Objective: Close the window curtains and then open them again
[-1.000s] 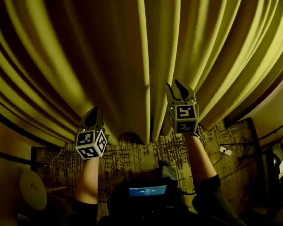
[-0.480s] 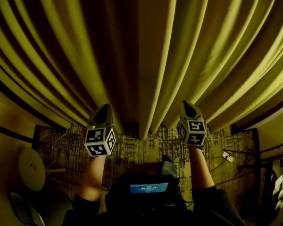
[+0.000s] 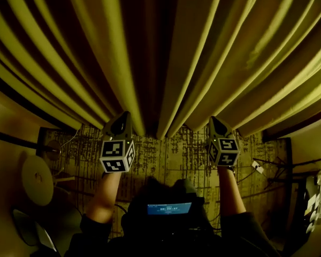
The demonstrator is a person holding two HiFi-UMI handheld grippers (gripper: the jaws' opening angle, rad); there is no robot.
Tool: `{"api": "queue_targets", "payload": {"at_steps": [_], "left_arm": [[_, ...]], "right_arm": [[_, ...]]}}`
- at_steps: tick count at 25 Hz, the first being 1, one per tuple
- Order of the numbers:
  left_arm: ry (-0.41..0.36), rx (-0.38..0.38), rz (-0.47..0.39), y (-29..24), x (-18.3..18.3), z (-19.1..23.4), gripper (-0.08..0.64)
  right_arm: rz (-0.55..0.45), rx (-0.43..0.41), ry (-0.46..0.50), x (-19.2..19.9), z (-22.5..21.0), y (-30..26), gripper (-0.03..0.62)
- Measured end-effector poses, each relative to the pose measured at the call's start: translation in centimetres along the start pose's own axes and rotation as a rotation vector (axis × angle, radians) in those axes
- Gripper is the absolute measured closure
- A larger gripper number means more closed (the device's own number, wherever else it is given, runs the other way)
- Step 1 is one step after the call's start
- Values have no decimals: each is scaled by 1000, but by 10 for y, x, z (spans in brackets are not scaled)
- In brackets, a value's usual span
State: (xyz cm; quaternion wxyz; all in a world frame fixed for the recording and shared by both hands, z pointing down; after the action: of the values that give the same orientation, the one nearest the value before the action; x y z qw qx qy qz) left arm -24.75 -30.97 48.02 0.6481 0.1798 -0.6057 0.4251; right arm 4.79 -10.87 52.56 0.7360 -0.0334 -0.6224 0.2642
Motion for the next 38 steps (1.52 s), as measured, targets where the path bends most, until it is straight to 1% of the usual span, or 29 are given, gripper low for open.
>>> {"api": "queue_targets", "payload": {"at_steps": [8, 11, 15, 20, 23, 27, 31, 34, 38], "left_arm": [[10, -41, 2, 17, 7, -5, 554], [8, -37, 21, 27, 13, -8, 554], [35, -34, 42, 29, 20, -24, 554], [22, -38, 51, 44, 28, -43, 554], [13, -48, 62, 55, 35, -54, 554], [5, -74, 90, 75, 50, -61, 554], [12, -87, 96, 96, 59, -61, 554], [16, -83, 95, 110, 62, -58, 554], [25, -59, 82, 120, 62, -43, 554]], "right_arm": [[-22, -50, -19, 9, -1, 11, 578], [-25, -52, -46, 17, 1, 26, 578], [-21, -46, -73, 34, -12, 44, 578], [-11, -32, -101, 55, -21, 70, 578], [-2, -38, -110, 68, -22, 82, 578], [4, -66, -125, 83, -12, 94, 578], [5, -86, -109, 94, 3, 106, 578], [2, -72, -114, 98, 10, 119, 578], [10, -41, -123, 95, 23, 132, 578]]}}
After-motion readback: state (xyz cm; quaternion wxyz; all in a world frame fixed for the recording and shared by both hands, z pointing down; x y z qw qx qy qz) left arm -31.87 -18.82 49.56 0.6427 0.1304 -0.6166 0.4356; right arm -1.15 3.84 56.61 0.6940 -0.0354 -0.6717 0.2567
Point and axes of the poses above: the fingertips, and each gripper's own axes: y backward along the fingers, z to its left, x out of its underside, the point moved 7 cm from there along y, backward along the fingers, and after that the axes turned 12 degrees about y, right-handed, at the moved point
